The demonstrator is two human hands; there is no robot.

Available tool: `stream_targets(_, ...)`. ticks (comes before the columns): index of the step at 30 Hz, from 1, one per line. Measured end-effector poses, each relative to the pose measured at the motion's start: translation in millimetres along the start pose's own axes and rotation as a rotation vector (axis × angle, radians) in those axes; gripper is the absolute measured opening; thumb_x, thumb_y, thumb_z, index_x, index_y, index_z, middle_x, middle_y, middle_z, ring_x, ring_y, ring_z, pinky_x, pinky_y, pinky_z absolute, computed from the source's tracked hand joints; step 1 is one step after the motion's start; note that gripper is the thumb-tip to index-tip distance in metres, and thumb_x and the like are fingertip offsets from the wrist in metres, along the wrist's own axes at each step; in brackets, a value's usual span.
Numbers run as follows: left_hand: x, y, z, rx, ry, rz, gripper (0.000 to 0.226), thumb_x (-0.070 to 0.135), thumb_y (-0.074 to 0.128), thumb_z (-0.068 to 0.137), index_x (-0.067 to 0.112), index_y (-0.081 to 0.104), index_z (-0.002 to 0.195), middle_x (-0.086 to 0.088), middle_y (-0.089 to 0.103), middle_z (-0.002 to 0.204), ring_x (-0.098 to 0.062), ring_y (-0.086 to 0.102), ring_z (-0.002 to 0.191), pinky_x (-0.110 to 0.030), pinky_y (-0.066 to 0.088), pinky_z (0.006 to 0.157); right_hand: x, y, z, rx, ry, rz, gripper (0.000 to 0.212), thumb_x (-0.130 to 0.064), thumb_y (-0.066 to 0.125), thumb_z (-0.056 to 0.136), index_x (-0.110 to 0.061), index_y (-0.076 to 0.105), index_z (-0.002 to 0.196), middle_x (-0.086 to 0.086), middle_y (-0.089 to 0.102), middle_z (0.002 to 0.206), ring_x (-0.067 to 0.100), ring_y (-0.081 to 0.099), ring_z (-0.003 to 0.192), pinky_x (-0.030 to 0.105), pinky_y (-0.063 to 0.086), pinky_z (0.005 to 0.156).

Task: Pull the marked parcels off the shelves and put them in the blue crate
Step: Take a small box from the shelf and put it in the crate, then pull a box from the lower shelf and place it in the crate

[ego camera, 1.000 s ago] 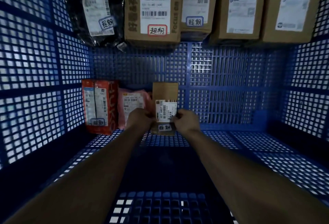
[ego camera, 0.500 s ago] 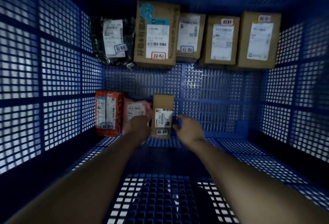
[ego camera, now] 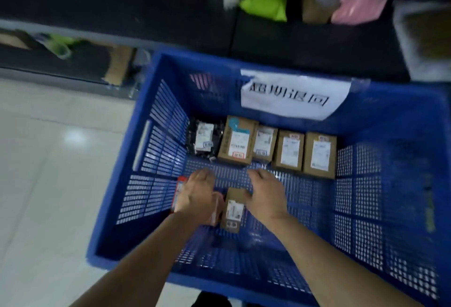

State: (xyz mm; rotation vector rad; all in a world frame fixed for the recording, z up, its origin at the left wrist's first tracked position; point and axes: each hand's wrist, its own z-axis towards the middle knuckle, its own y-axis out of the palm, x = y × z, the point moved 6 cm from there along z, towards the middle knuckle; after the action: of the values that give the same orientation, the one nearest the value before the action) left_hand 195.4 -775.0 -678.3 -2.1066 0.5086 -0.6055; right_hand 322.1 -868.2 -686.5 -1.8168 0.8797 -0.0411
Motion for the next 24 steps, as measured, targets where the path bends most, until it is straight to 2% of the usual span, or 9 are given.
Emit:
stream_targets(3,1.5,-61.2,-32.8,0.103,0.005,0.059,0.063,0.028,0.05,0.094,0.015,0.023,0.15,-0.003,0.026,0.154,-0.022,0.024,0.142,-0.036,0.028,0.114,-44.0,-58.5,-12.0,0.062,-0.092,-0.007,0.055,-0.034,0.057,0.092,-0.013,0.043,0.141,0.008,0.046,0.142,0.027,0.042,0.13,0.039,0.037,0.109)
stream_targets(8,-2.1,-158.8,-90.1,0.284,-0.051,0.088,0.07,0.031,0.052,0.094,0.016,0.016,0.152,-0.002,0.02,0.158,-0.02,0.017,0.146,-0.035,0.022,0.116,-123.6,-148.8,-42.1,0.131,-0.263,-0.089,0.059,-0.038,0.051,0.095,-0.017,0.032,0.147,0.007,0.03,0.154,0.026,0.029,0.141,0.038,0.027,0.115)
stream_targets(12,-9.1,-231.5,-144.2,0.421,-0.099,0.093,0.069,0.031,0.053,0.092,0.016,0.02,0.151,-0.001,0.025,0.155,-0.02,0.019,0.145,-0.034,0.023,0.115,-190.0,-206.3,-77.0,0.184,-0.415,-0.147,0.063,-0.042,0.049,0.096,-0.02,0.025,0.15,0.004,0.023,0.158,0.024,0.02,0.145,0.039,0.021,0.117)
stream_targets(16,-26.2,-298.3,-203.1,0.565,-0.155,0.096,0.064,0.029,0.055,0.091,0.017,0.028,0.148,0.0,0.033,0.151,-0.02,0.026,0.141,-0.034,0.027,0.112,-258.7,-254.4,-112.3,0.218,-0.568,-0.18,0.064,-0.044,0.049,0.096,-0.021,0.023,0.15,0.003,0.022,0.158,0.022,0.018,0.145,0.038,0.02,0.116)
stream_targets(24,-95.1,-400.8,-313.0,0.795,-0.29,0.155,0.065,0.028,0.057,0.09,0.016,0.029,0.148,-0.002,0.038,0.149,-0.021,0.032,0.139,-0.035,0.03,0.113,-398.7,-313.4,-172.3,0.314,-0.832,-0.243,0.064,-0.041,0.051,0.095,-0.02,0.025,0.149,0.004,0.025,0.157,0.021,0.019,0.145,0.038,0.021,0.116)
